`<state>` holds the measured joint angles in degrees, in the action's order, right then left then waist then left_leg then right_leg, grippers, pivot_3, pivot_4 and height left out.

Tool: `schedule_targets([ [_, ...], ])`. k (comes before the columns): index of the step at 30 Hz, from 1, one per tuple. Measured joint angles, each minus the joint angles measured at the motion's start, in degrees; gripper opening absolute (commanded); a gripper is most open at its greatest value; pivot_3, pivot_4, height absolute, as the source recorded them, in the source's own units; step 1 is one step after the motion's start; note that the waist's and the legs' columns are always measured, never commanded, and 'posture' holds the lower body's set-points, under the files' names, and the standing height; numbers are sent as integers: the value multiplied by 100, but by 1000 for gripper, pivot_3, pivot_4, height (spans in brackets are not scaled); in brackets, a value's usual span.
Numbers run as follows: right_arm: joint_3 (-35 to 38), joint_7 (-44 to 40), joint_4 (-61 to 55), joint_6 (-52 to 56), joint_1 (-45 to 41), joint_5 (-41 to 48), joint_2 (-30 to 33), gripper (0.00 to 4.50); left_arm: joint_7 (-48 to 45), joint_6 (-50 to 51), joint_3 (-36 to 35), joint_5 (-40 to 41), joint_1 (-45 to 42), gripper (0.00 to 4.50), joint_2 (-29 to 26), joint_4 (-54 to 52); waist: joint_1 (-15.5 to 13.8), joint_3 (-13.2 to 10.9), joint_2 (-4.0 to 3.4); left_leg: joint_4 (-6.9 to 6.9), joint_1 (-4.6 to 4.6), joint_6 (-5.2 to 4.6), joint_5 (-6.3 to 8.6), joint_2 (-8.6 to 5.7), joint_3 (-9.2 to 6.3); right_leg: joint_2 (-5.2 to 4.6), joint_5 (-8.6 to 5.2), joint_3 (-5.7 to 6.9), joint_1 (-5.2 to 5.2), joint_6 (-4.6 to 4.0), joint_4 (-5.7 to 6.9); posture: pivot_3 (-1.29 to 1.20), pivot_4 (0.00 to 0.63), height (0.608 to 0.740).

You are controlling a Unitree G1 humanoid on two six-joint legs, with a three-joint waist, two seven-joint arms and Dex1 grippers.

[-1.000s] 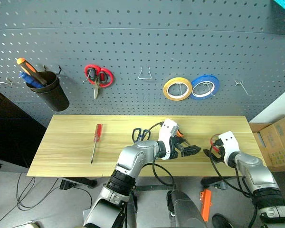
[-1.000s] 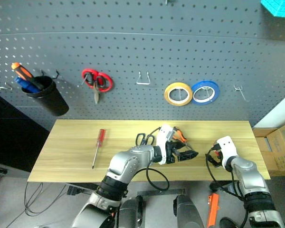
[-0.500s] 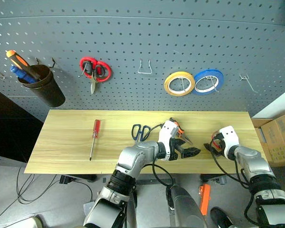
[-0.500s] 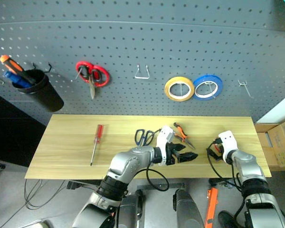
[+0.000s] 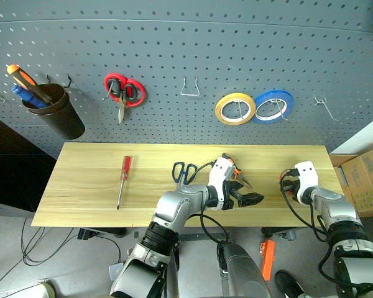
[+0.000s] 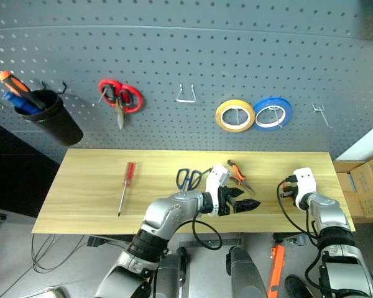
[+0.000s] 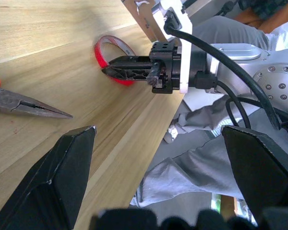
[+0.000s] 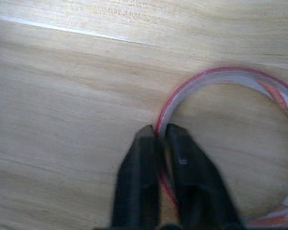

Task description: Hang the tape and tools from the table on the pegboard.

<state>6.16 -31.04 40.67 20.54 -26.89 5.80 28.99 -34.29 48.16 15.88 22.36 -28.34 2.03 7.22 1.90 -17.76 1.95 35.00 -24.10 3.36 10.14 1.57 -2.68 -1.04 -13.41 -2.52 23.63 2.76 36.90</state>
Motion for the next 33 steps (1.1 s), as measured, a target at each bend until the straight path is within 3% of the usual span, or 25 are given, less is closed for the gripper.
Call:
schedule_targets([
  [8,8,266,-688,-18,487,-38,12,42,42,-286,-58,-25,-185,4500,182,80,-22,7,-11,0,-34,2,0,-2,-6,0,0,5,29,8,1,-26,269,740],
  [16,458,1526,-4007,3,2311,-463,-60,42,-35,-555,-342,31,-653,4500,177,-153,38,50,-56,6,-76,13,3,-12,2,-9,-3,-2,75,32,8,-97,208,740],
  [22,584,2616,-6059,16,2912,-1061,-782,42,-282,-670,-541,243,-1181,4500,158,-362,145,164,-70,13,-76,19,2,-10,1,-4,0,-1,74,36,7,-134,162,740],
  [33,613,3234,-5243,-799,1862,-1409,-792,42,-400,-1153,-617,235,-1626,4500,204,18,224,379,-99,24,-69,15,1,-13,4,-4,8,-6,60,36,9,-120,152,740],
])
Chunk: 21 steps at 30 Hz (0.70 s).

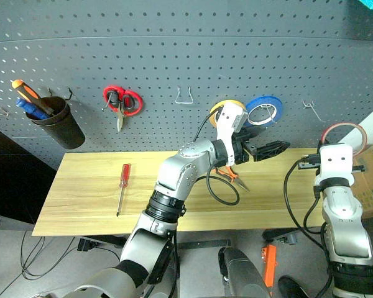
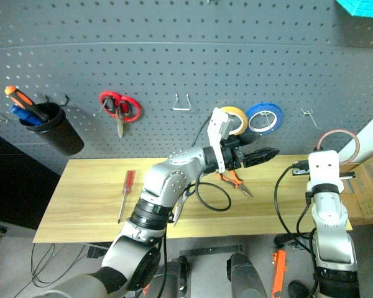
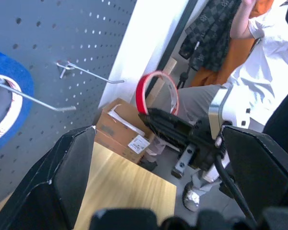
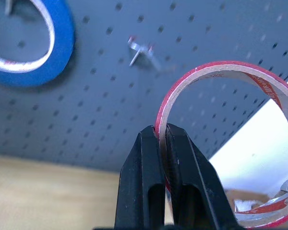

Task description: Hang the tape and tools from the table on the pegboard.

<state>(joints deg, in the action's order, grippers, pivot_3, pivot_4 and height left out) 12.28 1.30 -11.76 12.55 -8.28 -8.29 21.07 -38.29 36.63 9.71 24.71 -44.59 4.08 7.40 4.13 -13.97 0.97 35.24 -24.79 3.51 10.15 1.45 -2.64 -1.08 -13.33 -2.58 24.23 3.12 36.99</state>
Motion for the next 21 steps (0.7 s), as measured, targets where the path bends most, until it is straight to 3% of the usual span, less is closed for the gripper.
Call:
schedule_targets([
  [9,131,-132,795,-335,-572,305,93,42,136,-115,-2,-9,-86,4500,200,129,6,3,-6,2,4,-1,-1,1,0,1,1,-2,-2,0,11,-87,176,740],
  [21,-78,24,459,-514,-639,155,-94,42,165,-115,-6,-13,-78,4500,172,145,-1,4,-7,31,5,-2,0,1,-2,2,2,-4,-7,1,29,-84,175,740],
])
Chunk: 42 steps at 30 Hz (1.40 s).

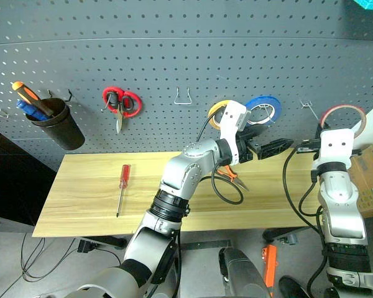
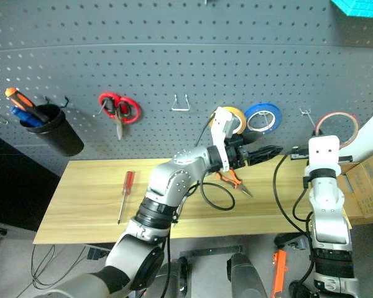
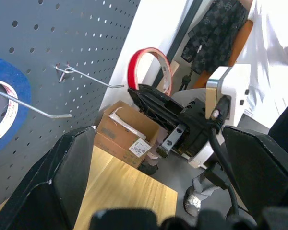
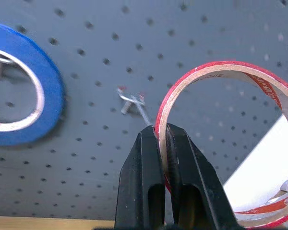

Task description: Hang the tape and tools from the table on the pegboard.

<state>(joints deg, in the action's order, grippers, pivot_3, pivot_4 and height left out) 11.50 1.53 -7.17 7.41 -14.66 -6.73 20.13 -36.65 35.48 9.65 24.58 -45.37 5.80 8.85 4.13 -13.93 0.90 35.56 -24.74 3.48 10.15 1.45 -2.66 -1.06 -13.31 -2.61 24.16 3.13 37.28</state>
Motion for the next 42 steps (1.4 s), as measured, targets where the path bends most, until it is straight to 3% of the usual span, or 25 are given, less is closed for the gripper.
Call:
schedule_targets([
  [10,-79,-303,406,-202,-99,371,-110,42,-8,-76,-32,-25,-5,4500,-49,76,1,0,0,51,6,-4,-1,-1,-1,1,5,-4,-7,2,47,-69,175,740],
  [17,88,-1122,1472,-444,-399,958,267,42,-23,-70,-34,-23,-4,4500,-131,73,4,0,0,51,7,-7,-3,-2,0,2,6,-8,-6,0,51,-70,184,740],
  [27,77,-1381,2381,-944,-924,1007,573,42,-27,-65,-34,-21,-12,4500,-120,74,10,0,0,51,7,-7,-3,-1,0,3,6,-8,-6,1,52,-69,187,740],
  [40,18,-1481,2260,-890,-568,1008,508,4443,18,-61,-34,-21,9,4500,-114,55,-4,0,0,49,7,-7,-3,-1,-1,3,6,-8,-6,1,53,-61,196,740],
  [42,37,-1363,1967,-703,-290,1018,406,4476,87,-47,-34,-21,28,4500,-108,39,-8,0,0,49,7,-7,-3,-1,-1,3,6,-8,-5,1,53,-62,199,740],
])
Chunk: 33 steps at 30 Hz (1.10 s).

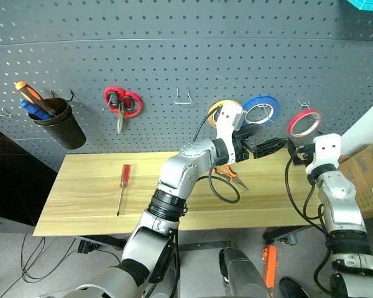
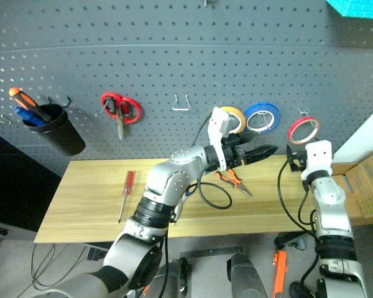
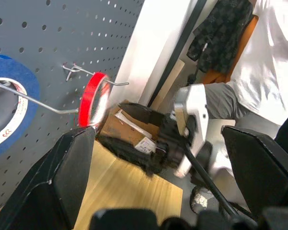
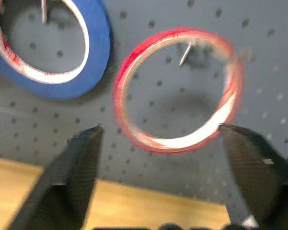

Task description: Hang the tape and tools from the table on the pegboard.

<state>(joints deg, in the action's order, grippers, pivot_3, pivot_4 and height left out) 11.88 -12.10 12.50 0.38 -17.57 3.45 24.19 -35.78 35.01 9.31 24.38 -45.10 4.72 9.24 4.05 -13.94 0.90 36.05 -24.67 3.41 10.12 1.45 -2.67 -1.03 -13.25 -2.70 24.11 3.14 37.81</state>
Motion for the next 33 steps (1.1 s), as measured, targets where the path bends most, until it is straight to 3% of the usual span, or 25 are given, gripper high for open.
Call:
schedule_targets([
  [8,-2,-13,-2140,1596,1478,342,-220,4476,514,239,6,-65,860,4500,-155,-643,0,0,0,0,5,0,0,3,1,1,-1,-4,0,-1,4,-83,234,740],
  [14,-690,-210,-3119,3311,1530,446,-164,4476,1230,483,-60,-230,1950,4500,-344,-1362,57,-13,19,3,14,-4,-2,8,1,2,-17,-4,-1,-47,12,-60,268,740],
  [20,-1715,-558,-2705,4493,252,423,-206,4476,2039,885,-457,-271,2930,4500,-347,-1969,54,-61,71,1,23,-11,-7,15,-6,8,-14,1,-2,-57,15,-8,298,740],
  [33,-2496,-1417,-191,4027,-1093,173,-351,4476,2892,1582,-885,-180,4056,4500,-412,-3276,-273,-266,92,-7,-11,-11,-3,13,-15,0,-16,17,8,-58,-18,101,325,740],
])
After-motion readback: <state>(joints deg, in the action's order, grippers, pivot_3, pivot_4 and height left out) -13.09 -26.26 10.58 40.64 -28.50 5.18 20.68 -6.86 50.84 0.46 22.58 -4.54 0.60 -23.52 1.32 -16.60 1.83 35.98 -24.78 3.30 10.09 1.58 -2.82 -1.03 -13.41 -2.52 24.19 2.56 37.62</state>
